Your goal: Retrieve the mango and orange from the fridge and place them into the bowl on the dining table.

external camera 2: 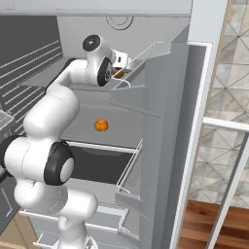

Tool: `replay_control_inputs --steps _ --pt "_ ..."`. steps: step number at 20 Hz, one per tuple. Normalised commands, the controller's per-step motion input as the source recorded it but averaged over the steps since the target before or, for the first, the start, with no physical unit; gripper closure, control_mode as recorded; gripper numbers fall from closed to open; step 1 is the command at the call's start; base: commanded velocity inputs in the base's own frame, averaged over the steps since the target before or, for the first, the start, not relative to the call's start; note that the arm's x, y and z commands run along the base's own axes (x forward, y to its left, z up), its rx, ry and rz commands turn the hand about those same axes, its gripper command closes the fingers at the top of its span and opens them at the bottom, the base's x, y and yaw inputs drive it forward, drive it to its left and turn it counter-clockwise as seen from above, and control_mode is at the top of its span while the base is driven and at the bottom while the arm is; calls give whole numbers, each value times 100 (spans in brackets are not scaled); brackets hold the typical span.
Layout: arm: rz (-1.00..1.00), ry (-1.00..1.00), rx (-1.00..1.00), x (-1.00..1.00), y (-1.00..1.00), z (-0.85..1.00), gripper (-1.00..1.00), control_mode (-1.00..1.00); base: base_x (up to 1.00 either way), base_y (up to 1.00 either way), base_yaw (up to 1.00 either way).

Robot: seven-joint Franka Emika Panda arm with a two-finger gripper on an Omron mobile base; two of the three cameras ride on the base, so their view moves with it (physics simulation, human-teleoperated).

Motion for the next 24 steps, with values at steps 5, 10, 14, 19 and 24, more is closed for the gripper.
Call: replay_control_inputs --steps 5,10,14,19,24 --pt "0 0 0 0 0 -30 -100 -100 0 0 0" --pt "0 0 0 0 0 -38 -100 -100 0 0 0" --pt "0 3 0 0 0 -45 -100 -100 0 0 0" --pt "0 5 0 1 0 -44 100 -100 0 0 0" --pt "0 1 0 -1 0 -28 100 -100 0 0 0"
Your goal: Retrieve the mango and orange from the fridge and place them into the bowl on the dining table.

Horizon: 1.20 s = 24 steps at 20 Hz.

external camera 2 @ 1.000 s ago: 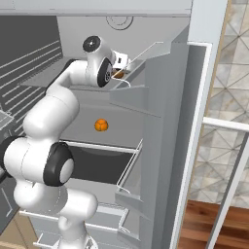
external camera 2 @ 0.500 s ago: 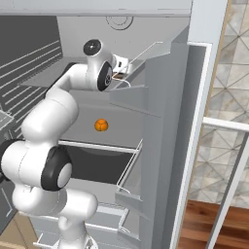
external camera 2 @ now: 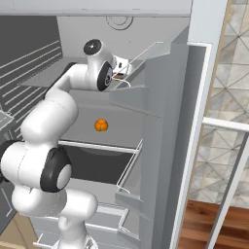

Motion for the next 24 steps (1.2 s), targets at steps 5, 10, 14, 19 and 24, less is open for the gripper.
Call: replay_control_inputs --steps 5,10,14,19,24 --pt "0 -5 0 -78 -9 -2 100 -100 0 0 0" --pt "0 -10 0 -100 -6 -2 100 -100 0 0 0" --pt "1 -2 0 -100 0 -1 100 -100 0 0 0" --pt "9 -5 0 -75 7 0 100 -100 0 0 0" --pt "17 -3 0 -23 16 -8 100 -100 0 0 0"
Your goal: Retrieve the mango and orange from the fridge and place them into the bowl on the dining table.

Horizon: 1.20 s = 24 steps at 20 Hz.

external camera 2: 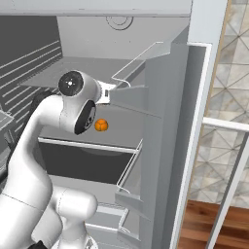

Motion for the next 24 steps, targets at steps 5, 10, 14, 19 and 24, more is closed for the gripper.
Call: replay_control_inputs --steps 5,10,14,19,24 --pt "8 0 0 0 10 -8 100 100 -2 14 10" --pt "0 0 0 0 0 0 100 100 -57 11 6" --pt "0 0 0 0 0 0 100 100 -99 0 0" --pt "0 0 0 0 0 0 100 100 -95 0 0" --pt "0 0 0 0 0 0 100 100 -46 3 13"
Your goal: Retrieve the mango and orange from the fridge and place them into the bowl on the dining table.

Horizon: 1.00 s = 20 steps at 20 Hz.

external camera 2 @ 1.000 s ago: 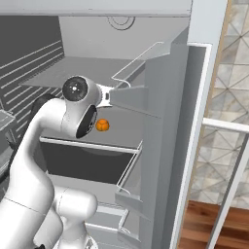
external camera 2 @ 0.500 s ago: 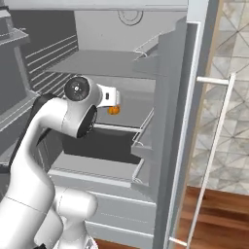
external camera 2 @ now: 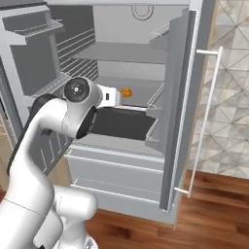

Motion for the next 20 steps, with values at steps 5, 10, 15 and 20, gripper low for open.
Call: replay_control_inputs --steps 5,10,15,20 --pt "0 0 0 0 0 0 100 100 -29 -3 35" --pt "0 0 0 0 0 0 100 100 -45 -16 48" --pt "0 0 0 0 0 0 100 100 -80 -9 51" --pt "0 0 0 0 0 0 100 100 -88 -3 53"
